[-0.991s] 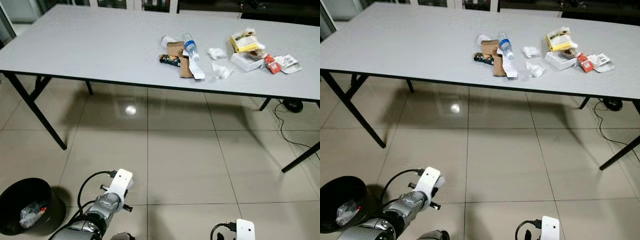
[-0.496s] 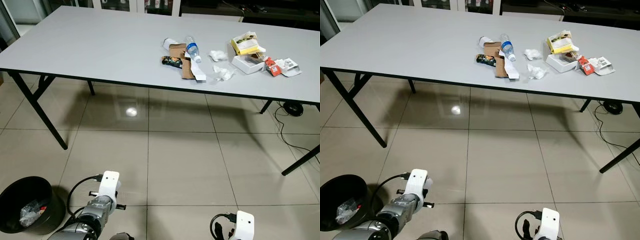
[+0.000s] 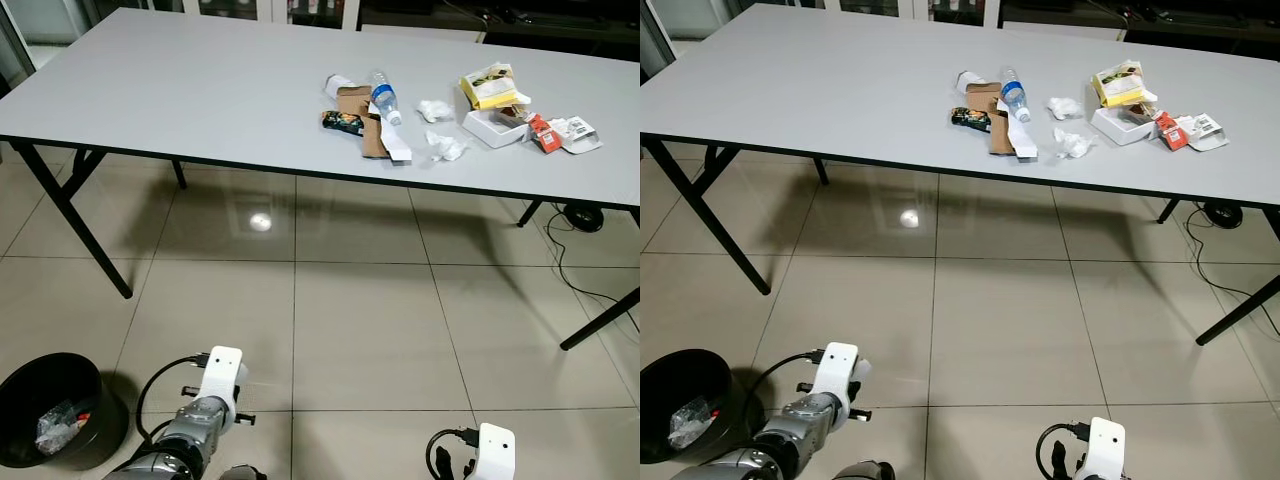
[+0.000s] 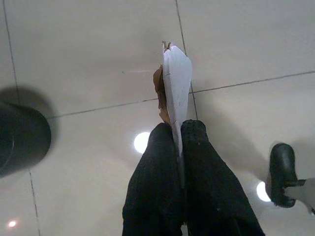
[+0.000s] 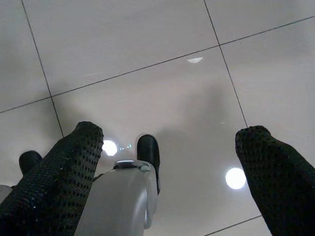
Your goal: Picking trash to rubbish bin
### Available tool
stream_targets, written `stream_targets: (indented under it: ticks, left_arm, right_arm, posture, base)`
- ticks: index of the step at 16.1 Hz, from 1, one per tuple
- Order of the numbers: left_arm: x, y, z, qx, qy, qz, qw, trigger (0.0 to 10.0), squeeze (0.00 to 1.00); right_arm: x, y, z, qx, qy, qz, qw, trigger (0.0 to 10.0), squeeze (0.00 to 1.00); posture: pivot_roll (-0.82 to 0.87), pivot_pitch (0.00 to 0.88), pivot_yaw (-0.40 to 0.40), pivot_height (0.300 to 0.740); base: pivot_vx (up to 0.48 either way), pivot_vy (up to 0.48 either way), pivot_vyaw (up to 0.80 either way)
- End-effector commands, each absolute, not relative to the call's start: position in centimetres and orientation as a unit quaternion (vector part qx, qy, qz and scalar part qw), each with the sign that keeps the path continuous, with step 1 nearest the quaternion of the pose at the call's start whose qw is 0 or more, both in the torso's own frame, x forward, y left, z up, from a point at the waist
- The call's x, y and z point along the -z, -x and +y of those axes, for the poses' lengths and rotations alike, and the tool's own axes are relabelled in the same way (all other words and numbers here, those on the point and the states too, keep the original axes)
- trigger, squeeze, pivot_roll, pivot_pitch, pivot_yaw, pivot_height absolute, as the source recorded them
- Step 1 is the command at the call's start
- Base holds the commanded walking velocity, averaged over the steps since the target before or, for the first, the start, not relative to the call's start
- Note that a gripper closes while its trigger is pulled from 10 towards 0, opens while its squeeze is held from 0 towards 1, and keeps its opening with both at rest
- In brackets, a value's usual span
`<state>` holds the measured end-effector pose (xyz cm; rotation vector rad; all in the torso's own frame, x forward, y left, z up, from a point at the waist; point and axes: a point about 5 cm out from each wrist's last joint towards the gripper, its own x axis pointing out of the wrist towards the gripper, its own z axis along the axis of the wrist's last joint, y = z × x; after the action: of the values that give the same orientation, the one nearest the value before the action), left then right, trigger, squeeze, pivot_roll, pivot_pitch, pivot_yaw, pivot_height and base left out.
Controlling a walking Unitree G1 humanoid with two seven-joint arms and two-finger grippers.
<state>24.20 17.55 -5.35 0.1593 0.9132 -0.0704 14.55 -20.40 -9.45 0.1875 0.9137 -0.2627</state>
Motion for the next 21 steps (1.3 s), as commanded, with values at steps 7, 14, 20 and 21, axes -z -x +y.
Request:
stream_targets:
  ticks: [7, 14, 20, 21]
  left_arm:
    - [6.1, -23.1, 16.7, 0.109, -0.139, 0.464, 0.868, 10.0, 0.00]
    - [6.3, -22.6, 18.5, 0.093, -0.152, 0.469, 0.865, 10.0, 0.00]
    - [6.1, -22.6, 19.4, 0.064, -0.143, 0.450, 0.879, 10.0, 0.00]
    - [6.1, -22.5, 19.7, 0.053, -0.145, 0.446, 0.881, 10.0, 0.00]
  right_arm:
    - [9.3, -15.3, -19.4, 0.105, -0.105, 0.429, 0.891, 10.0, 0.00]
    - [9.6, -14.4, -19.9, 0.099, -0.092, 0.443, 0.886, 10.0, 0.00]
    - [9.6, -13.6, -20.8, 0.109, -0.089, 0.439, 0.887, 10.0, 0.00]
    - [9.8, -13.0, -21.0, 0.111, -0.086, 0.445, 0.884, 10.0, 0.00]
  posture:
    - [0.10, 0.064, -0.037, 0.740]
    - [0.12, 0.068, -0.049, 0.740]
    - [0.13, 0.073, -0.057, 0.740]
    - [0.14, 0.073, -0.062, 0.740]
  base:
    - [0.000, 0.000, 0.00]
    - [0.000, 0.000, 0.00]
    - [0.000, 0.000, 0.00]
    - [0.000, 0.000, 0.00]
